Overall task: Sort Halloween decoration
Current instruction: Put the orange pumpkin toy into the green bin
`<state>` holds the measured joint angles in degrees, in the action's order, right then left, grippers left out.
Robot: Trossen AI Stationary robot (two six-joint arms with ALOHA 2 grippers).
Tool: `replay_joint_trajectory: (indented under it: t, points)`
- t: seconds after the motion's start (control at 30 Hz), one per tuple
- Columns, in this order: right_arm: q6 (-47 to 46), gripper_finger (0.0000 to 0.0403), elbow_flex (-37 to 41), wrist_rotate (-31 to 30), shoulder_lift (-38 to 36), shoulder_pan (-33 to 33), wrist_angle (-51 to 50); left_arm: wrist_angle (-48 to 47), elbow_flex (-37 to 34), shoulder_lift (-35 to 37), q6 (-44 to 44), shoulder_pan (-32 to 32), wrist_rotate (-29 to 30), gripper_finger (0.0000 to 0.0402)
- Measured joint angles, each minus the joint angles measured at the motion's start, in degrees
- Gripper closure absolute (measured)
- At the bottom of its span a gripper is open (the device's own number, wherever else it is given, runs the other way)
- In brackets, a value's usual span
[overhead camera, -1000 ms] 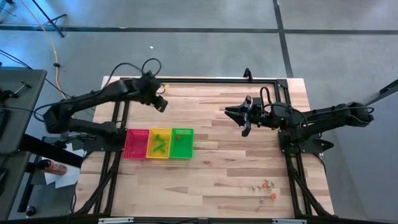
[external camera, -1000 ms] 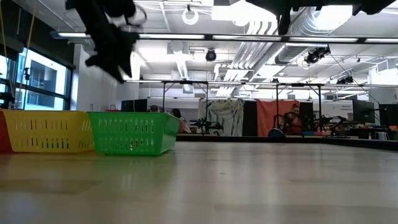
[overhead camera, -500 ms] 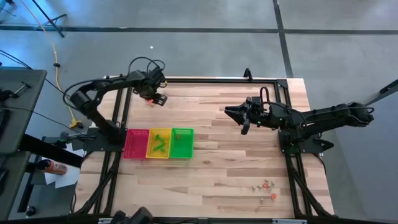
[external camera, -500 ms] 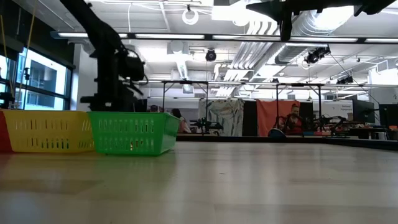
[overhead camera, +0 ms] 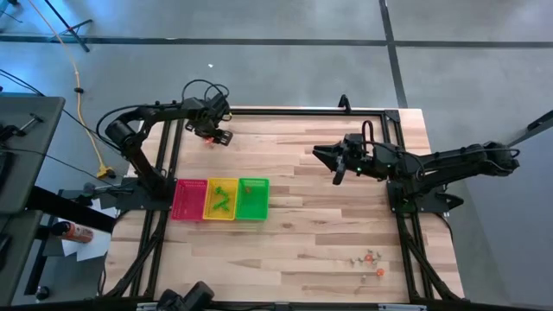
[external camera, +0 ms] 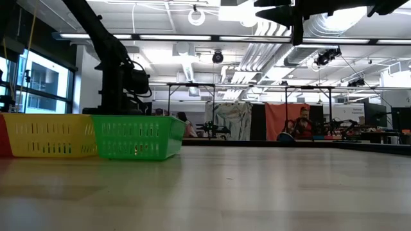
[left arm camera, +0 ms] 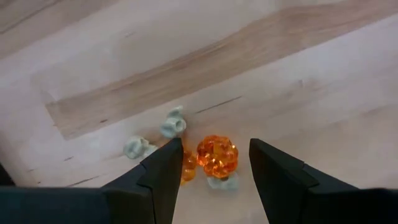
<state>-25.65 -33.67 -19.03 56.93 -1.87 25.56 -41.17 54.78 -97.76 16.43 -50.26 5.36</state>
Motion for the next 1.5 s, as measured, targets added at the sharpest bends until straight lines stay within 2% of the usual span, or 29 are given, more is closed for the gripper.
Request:
replay_joint_trajectory:
  t: [0.5, 0.93, 1.23, 1.5]
  points:
    - [0.15, 0.0316, 0.0, 0.04, 0.02, 0.0, -2.68, 0.61, -1.21, -0.13, 2.29, 1.31, -1.44, 0.0286]
    - [0.04, 0.0316, 0.0, 0.09, 0.02, 0.0, -3.23, 3.83, -3.7, 0.15, 2.97, 2.05, -1.22, 0.029]
    - [0.04, 0.0316, 0.0, 0.11, 0.02, 0.0, -3.25, 4.07, -3.8, 0.7, 2.27, 2.05, -1.12, 0.0335]
    - [0.11, 0.0316, 0.0, 0.11, 0.02, 0.0, -3.3, 5.44, -3.96, 4.68, 1.09, 1.8, -0.52, 0.0335]
